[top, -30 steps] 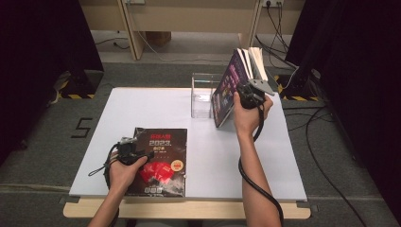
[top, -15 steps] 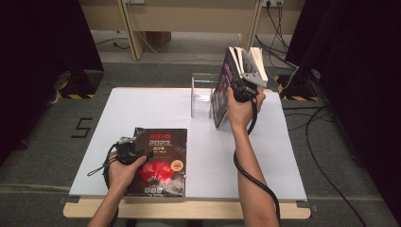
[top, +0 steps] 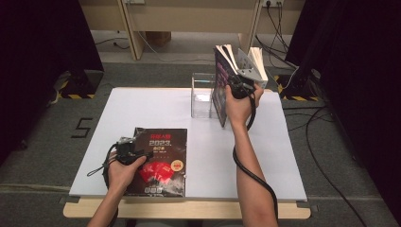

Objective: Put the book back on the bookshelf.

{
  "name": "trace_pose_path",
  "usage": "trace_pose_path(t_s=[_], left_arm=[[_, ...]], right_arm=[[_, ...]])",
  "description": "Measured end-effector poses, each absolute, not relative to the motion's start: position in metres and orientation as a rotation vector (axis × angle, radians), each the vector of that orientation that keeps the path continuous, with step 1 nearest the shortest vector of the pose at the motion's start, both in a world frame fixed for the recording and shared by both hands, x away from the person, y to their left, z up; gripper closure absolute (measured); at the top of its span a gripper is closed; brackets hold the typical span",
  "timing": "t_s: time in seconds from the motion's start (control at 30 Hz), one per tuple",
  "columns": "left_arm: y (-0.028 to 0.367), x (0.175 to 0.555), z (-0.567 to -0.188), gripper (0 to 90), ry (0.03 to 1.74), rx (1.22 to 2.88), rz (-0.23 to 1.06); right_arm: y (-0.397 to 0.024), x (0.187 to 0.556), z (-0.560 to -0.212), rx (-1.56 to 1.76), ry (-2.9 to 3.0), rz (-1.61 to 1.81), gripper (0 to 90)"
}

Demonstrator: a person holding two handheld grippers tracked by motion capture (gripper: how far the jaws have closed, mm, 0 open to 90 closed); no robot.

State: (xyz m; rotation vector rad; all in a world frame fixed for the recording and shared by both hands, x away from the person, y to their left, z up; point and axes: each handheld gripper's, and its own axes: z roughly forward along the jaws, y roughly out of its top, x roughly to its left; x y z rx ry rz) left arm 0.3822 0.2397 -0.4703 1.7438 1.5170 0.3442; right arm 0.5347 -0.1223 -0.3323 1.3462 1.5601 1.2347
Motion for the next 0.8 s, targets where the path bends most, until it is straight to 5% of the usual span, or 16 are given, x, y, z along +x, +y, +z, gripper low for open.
trace_pose_path(t_s=[0.8], left_arm=[[0.237, 0.382, -0.472, 52.0, 1.502, 1.755, 0.331]], right_arm=[[-0.123, 0.516, -0.346, 1.286, 1.427, 1.198, 76.4]])
